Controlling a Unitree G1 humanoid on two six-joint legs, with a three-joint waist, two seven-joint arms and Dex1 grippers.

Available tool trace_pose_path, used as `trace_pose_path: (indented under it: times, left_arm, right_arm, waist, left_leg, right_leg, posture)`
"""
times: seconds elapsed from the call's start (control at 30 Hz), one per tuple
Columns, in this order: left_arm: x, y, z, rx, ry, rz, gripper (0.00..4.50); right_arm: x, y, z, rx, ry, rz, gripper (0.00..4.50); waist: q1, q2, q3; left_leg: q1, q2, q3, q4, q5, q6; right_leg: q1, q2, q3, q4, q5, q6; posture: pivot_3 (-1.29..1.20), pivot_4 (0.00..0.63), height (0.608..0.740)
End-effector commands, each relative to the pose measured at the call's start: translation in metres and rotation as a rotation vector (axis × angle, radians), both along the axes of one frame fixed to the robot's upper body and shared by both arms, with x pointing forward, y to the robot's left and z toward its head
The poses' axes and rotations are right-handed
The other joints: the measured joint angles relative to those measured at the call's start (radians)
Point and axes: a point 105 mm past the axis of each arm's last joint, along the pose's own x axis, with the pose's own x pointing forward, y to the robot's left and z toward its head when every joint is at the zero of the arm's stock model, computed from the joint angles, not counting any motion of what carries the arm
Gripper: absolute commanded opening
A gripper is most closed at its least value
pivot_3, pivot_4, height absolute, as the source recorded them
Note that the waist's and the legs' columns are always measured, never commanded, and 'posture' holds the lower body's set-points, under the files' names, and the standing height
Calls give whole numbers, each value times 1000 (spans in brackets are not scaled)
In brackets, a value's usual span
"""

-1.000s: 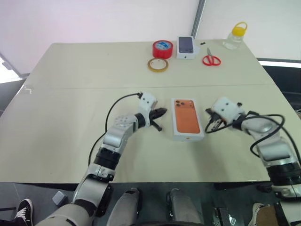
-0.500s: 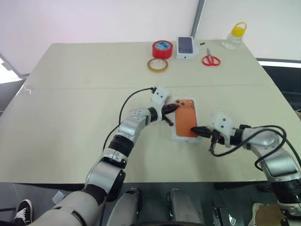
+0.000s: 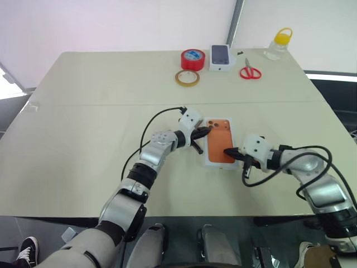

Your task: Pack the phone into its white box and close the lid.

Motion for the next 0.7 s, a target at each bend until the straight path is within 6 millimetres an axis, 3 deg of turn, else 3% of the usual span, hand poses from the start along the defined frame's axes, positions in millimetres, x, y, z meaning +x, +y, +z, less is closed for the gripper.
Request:
trace_pose_path:
  times: [0.03,0.1,0.2,0.33,0.4,0.6,0.63,0.7]
  left_arm:
    - [1,9,15,-68,-16,24,0]
    - [-2,14,26,-96,-54,16,0]
    - [-6,26,33,-129,-61,31,0]
    - [-9,64,35,-118,-79,109,0]
    - [-15,86,37,-113,-86,145,0]
    - [-41,142,37,-100,-27,205,0]
    - [-45,152,35,-93,-10,223,250]
    - [-53,173,34,-62,-21,266,872]
  right_arm:
    - [26,-5,35,68,-150,-98,39]
    - [39,-9,43,67,-200,-149,39]
    - [48,-11,35,24,-202,-165,39]
    - [39,-4,-4,-96,-109,-87,39]
    - [34,-2,-9,-102,-95,-60,39]
    - [42,-11,16,49,-94,-110,39]
    - [41,-13,21,78,-81,-105,12]
    - [35,-15,34,205,-26,-88,555]
  waist:
    - [-3,0,0]
    - [-4,0,0]
    - [1,0,0]
    - [1,0,0]
    - [-6,1,0]
    - [-4,1,0]
    - [-2,1,0]
    - [-1,2,0]
  left_leg:
    - [0,0,0,0,1,-2]
    - [-1,0,1,0,2,-3]
    - [-2,0,0,0,2,-4]
    - [-2,0,0,-1,2,-4]
    - [-2,0,0,-1,2,-4]
    - [-1,1,1,-1,2,-4]
    - [-1,1,1,-1,2,-4]
    - [-1,1,1,-1,2,-4]
  right_leg:
    - [-1,0,1,1,0,0]
    - [-2,0,1,2,0,0]
    - [-3,0,1,2,0,0]
    - [-3,0,2,1,0,0]
    - [-4,0,2,1,0,0]
    - [-3,1,3,2,0,-1]
    - [-3,0,3,2,0,-1]
    - [-3,0,3,1,0,-1]
  posture:
    - [0,150,740]
    - [0,150,740]
    - [0,150,740]
    - [0,150,740]
    - [0,150,740]
    - [0,150,740]
    - [0,150,740]
    - [0,150,740]
